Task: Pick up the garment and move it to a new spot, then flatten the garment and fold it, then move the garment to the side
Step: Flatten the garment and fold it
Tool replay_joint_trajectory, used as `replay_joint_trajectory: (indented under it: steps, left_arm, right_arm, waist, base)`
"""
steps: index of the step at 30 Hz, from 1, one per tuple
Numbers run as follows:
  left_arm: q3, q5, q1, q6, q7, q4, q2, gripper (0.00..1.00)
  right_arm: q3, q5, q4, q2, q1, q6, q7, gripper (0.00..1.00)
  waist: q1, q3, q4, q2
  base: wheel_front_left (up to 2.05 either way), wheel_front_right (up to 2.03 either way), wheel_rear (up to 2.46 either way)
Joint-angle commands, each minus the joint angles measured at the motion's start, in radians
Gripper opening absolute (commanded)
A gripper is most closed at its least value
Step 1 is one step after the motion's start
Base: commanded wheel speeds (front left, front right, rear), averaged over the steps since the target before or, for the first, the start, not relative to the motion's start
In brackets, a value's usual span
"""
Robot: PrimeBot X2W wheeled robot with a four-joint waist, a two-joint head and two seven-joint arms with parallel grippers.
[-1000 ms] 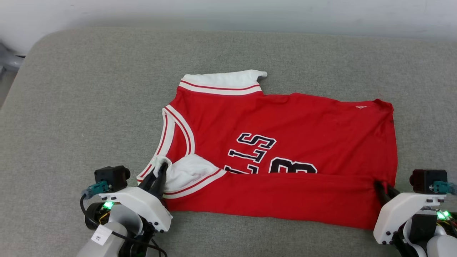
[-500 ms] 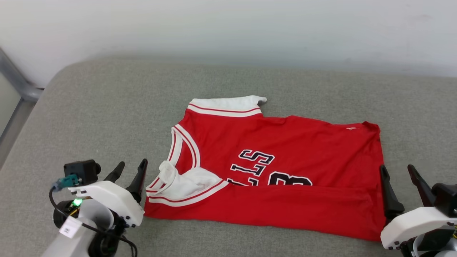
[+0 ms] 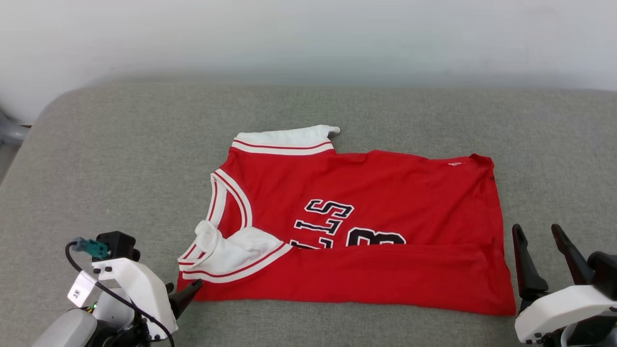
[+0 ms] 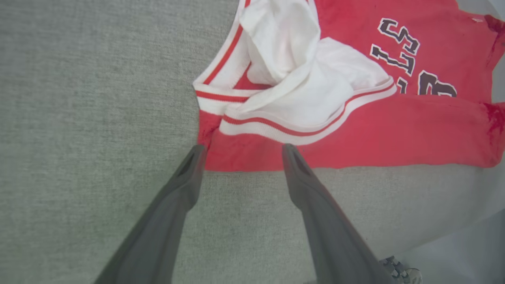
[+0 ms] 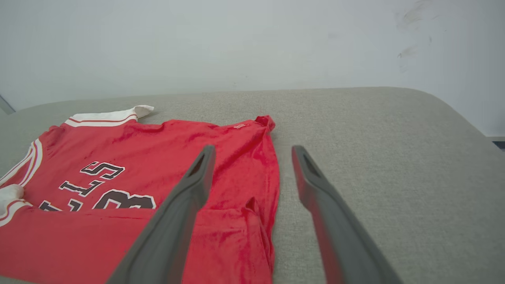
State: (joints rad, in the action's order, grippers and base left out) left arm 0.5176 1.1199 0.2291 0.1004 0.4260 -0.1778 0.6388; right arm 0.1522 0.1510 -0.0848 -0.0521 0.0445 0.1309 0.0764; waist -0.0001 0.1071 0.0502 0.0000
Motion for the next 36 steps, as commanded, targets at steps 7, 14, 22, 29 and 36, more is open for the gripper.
replay_joint_trajectory:
  steps: [7, 14, 22, 29, 36]
  left_arm:
    - [0.023, 0.003, 0.025, 0.020, 0.052, -0.058, -0.010, 1.00]
    - [0.085, 0.004, 0.037, -0.006, 0.117, -0.133, -0.055, 0.34]
    - [0.086, -0.003, 0.037, -0.047, 0.059, -0.165, -0.091, 0.00]
    - [0.046, -0.055, 0.045, -0.021, -0.032, -0.075, -0.034, 0.00]
    - [0.038, -0.108, 0.054, 0.028, -0.054, 0.081, 0.007, 0.00]
  right_arm:
    - [-0.009, 0.019, -0.012, 0.003, -0.027, 0.000, 0.010, 1.00]
    - [-0.003, 0.031, -0.010, 0.003, -0.045, 0.000, 0.028, 1.00]
    - [0.048, 0.072, 0.016, 0.003, -0.034, 0.000, 0.137, 1.00]
    - [0.094, 0.071, 0.041, -0.007, -0.021, 0.000, 0.474, 1.00]
    - [0.033, 0.088, -0.010, -0.037, -0.047, 0.000, 0.658, 1.00]
  waist:
    - [0.0001, 0.072, -0.041, 0.0000]
    - [0.0001, 0.103, -0.056, 0.0000]
    - [0.0001, 0.091, -0.049, 0.0000]
    - [0.0001, 0.080, -0.024, 0.0000]
    - [0.0001, 0.105, 0.012, 0.0000]
  base:
    - [0.00, 0.00, 0.00]
    - [0.00, 0.00, 0.00]
    - [0.00, 0.00, 0.00]
    - [0.00, 0.00, 0.00]
    - [0.00, 0.00, 0.00]
